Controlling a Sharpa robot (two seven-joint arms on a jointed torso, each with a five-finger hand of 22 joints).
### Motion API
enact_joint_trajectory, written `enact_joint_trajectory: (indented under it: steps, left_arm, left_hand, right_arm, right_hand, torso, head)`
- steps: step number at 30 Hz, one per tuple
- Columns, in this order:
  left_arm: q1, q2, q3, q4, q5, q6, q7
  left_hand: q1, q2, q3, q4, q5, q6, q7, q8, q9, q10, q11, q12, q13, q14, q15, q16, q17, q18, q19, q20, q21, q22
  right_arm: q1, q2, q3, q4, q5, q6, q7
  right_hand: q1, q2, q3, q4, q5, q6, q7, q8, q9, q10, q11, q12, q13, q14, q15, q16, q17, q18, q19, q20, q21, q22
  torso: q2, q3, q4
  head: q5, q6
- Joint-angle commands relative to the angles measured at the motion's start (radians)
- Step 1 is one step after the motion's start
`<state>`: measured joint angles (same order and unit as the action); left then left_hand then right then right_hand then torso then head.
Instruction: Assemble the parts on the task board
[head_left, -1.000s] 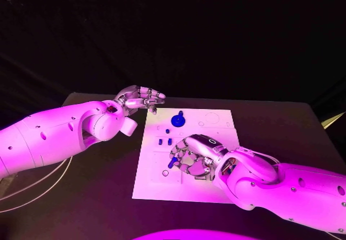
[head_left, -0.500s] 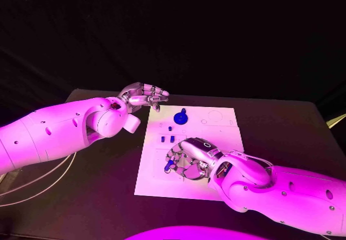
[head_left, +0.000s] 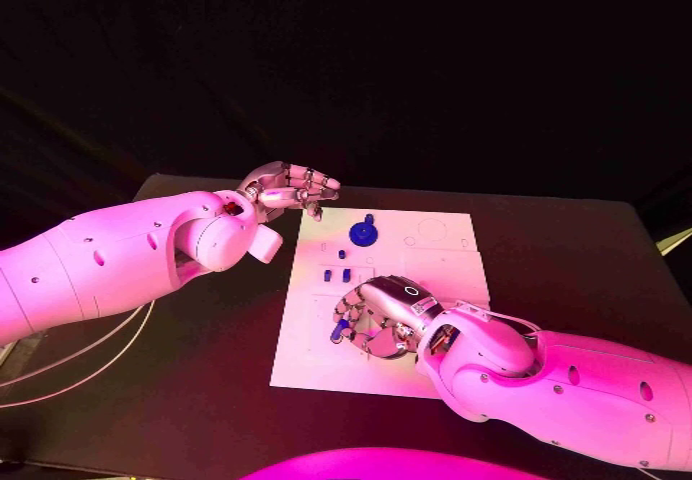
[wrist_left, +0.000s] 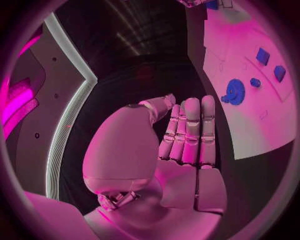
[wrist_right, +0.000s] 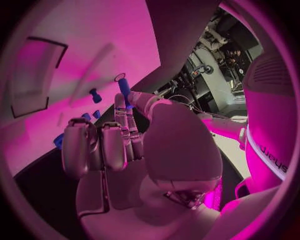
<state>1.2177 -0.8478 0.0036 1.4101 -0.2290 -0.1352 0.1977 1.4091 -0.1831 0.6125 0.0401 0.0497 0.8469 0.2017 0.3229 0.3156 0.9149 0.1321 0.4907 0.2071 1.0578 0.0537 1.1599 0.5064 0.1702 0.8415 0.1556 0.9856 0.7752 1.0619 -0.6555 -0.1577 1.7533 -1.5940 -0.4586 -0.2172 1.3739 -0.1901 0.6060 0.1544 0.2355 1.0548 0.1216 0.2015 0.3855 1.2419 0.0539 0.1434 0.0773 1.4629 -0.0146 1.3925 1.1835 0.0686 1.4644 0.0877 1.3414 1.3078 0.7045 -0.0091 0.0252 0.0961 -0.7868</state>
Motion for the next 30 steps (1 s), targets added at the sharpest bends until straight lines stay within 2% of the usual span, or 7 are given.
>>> enact_joint_trajectory:
  steps: [1, 4, 16, 23, 30]
  left_arm:
    - [0.000, 0.001, 0.001, 0.002, 0.007, 0.017, 0.006]
    - [0.000, 0.001, 0.001, 0.002, 0.007, 0.018, 0.005]
    - [0.000, 0.001, 0.001, 0.002, 0.007, 0.018, 0.004]
    - [0.000, 0.001, 0.000, 0.001, 0.007, 0.018, 0.004]
    - [0.000, 0.001, 0.000, 0.001, 0.007, 0.019, 0.003]
  left_hand:
    - [-0.003, 0.001, -0.004, 0.001, 0.001, -0.008, -0.001, 0.006, 0.001, -0.006, 0.001, 0.001, -0.001, -0.002, 0.006, -0.002, -0.002, 0.015, 0.006, 0.002, -0.007, -0.001]
    - [-0.003, 0.001, -0.004, 0.001, 0.001, -0.008, -0.001, 0.006, 0.001, -0.006, 0.001, 0.001, -0.001, -0.002, 0.006, -0.002, -0.002, 0.015, 0.006, 0.002, -0.007, -0.001]
    - [-0.003, 0.001, -0.004, 0.001, 0.001, -0.008, -0.001, 0.006, 0.001, -0.006, 0.001, 0.001, -0.001, -0.002, 0.006, -0.002, -0.002, 0.015, 0.006, 0.002, -0.007, -0.001]
    - [-0.003, 0.001, -0.004, 0.001, 0.001, -0.008, -0.001, 0.006, 0.001, -0.006, 0.001, 0.001, -0.001, -0.002, 0.006, -0.002, -0.002, 0.015, 0.006, 0.002, -0.007, -0.001]
    - [-0.003, 0.001, -0.004, 0.001, 0.001, -0.008, -0.001, 0.006, 0.001, -0.006, 0.001, 0.001, -0.001, -0.002, 0.006, -0.002, -0.002, 0.015, 0.006, 0.002, -0.007, -0.001]
  right_arm:
    - [-0.003, 0.003, -0.001, -0.002, -0.035, 0.029, -0.018]
    - [-0.004, 0.004, -0.001, -0.004, -0.032, 0.037, -0.025]
    - [-0.006, 0.012, -0.002, -0.011, -0.046, 0.062, -0.051]
    - [-0.007, 0.021, -0.003, -0.012, -0.063, 0.069, -0.069]
    - [-0.010, 0.032, -0.004, -0.013, -0.066, 0.076, -0.067]
  right_hand:
    - [-0.005, 0.003, 0.001, -0.007, 0.002, 0.004, 0.001, 0.040, 0.066, 0.005, 0.005, -0.005, 0.001, 0.035, -0.007, 0.003, 0.001, -0.015, 0.020, -0.008, 0.000, 0.091]
    - [-0.008, 0.003, 0.001, -0.008, 0.002, 0.003, 0.001, 0.040, 0.067, 0.005, 0.005, -0.006, 0.001, 0.035, -0.007, 0.004, 0.002, -0.015, 0.020, -0.008, 0.000, 0.091]
    - [-0.011, 0.003, 0.001, -0.009, 0.002, 0.002, 0.002, 0.040, 0.067, 0.004, 0.006, -0.007, 0.001, 0.035, -0.006, 0.004, 0.002, -0.015, 0.020, -0.008, 0.000, 0.091]
    - [-0.013, 0.000, 0.001, -0.011, 0.002, -0.001, 0.003, 0.040, 0.068, 0.003, 0.006, -0.009, 0.001, 0.035, -0.006, 0.003, 0.000, -0.015, 0.019, -0.008, -0.002, 0.090]
    - [-0.037, -0.019, -0.001, -0.016, 0.001, -0.021, 0.011, 0.031, 0.068, -0.002, 0.012, -0.020, 0.002, 0.032, -0.001, -0.001, -0.008, -0.014, 0.017, -0.005, -0.007, 0.088]
  torso:
    - [0.000, -0.0004, -0.0005]
    - [-0.001, -0.0005, 0.0002]
    - [0.000, -0.0006, -0.0010]
    - [-0.001, -0.0006, 0.0003]
    - [0.000, -0.0007, 0.0001]
  head:
    - [0.002, -0.002]
    - [0.000, -0.007]
    - [0.003, -0.006]
    - [0.003, -0.005]
    - [0.004, -0.006]
